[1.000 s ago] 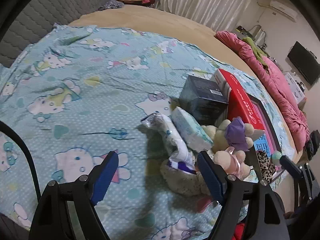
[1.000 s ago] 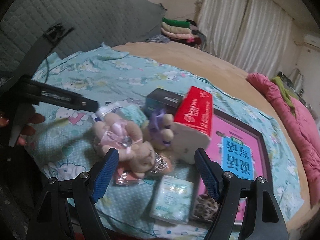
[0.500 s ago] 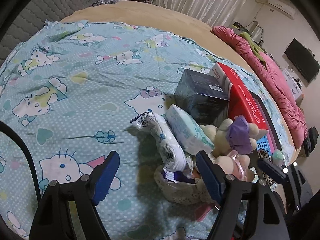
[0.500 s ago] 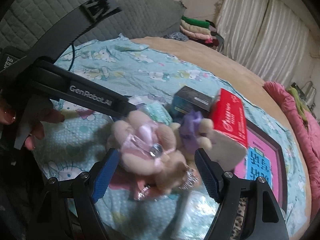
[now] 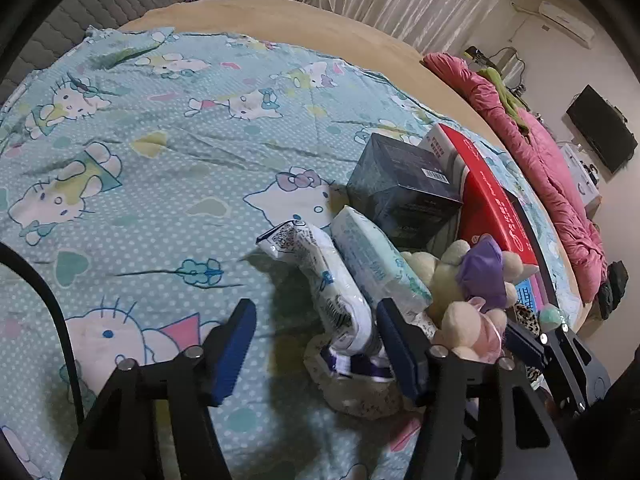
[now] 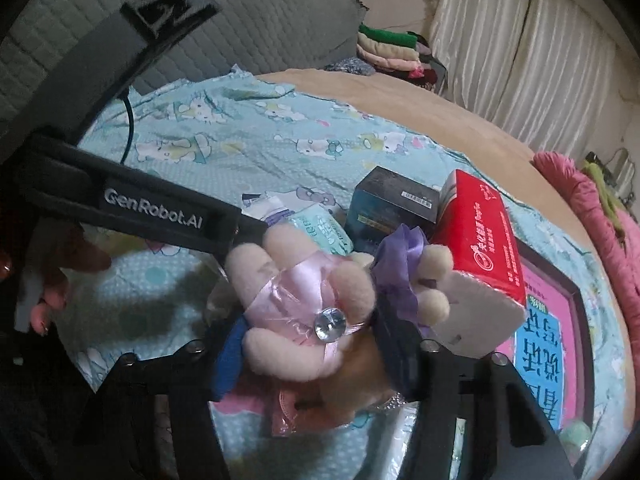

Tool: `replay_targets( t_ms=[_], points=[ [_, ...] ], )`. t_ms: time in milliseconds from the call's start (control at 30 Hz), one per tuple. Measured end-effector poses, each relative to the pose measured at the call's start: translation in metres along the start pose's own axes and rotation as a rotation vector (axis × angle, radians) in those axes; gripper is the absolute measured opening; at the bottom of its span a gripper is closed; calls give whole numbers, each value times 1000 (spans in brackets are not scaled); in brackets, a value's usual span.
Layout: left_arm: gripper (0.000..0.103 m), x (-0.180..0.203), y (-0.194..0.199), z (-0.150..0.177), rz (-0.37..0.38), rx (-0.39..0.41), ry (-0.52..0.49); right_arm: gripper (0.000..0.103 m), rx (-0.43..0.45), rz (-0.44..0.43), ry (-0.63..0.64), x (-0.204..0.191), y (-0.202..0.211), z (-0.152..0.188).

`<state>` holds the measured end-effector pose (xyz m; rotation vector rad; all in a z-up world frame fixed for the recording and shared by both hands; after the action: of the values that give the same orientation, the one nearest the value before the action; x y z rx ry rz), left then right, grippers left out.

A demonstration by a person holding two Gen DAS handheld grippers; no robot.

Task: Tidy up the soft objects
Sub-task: 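Close left gripper on white wrapped packet while right gripper lifts the bunny, then carry the white packet and plush bunny up toward the pink book tray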

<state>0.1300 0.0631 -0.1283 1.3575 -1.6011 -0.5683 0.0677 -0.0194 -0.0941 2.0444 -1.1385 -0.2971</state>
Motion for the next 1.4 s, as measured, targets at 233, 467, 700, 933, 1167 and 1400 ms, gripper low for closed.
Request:
replay_targets(
  t_ms=[233, 467, 700, 933, 1167, 1400],
  points=[
    [38, 1, -7, -4, -3, -11, 3, 49, 36, -30, -70, 11, 15, -1],
    [20, 1, -11, 1, 16, -20, -4, 49, 59, -32, -118, 23, 33, 2],
    [16, -12, -3, 7, 52, -7, 43, 49, 77, -33, -141, 31, 45, 3],
    [16, -19, 21, 7, -13, 55, 30, 49, 101, -36, -160, 36, 54, 1],
    [16, -8, 39, 13, -83, 76, -24, 49, 129, -39, -183, 41, 65, -2],
    [16, 24, 61, 12, -103, 119, -122, 49, 171, -37, -201, 49, 81, -4]
  ],
)
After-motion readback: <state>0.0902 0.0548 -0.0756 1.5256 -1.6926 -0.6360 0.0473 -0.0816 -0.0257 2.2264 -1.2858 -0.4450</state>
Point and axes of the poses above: each gripper's, at about its wrist camera, not at the fingertips, and y roughly against the way its jaws point, x to its right, z to its underside, the point moved 8 cm from there along -y, roughly the way its jaws point
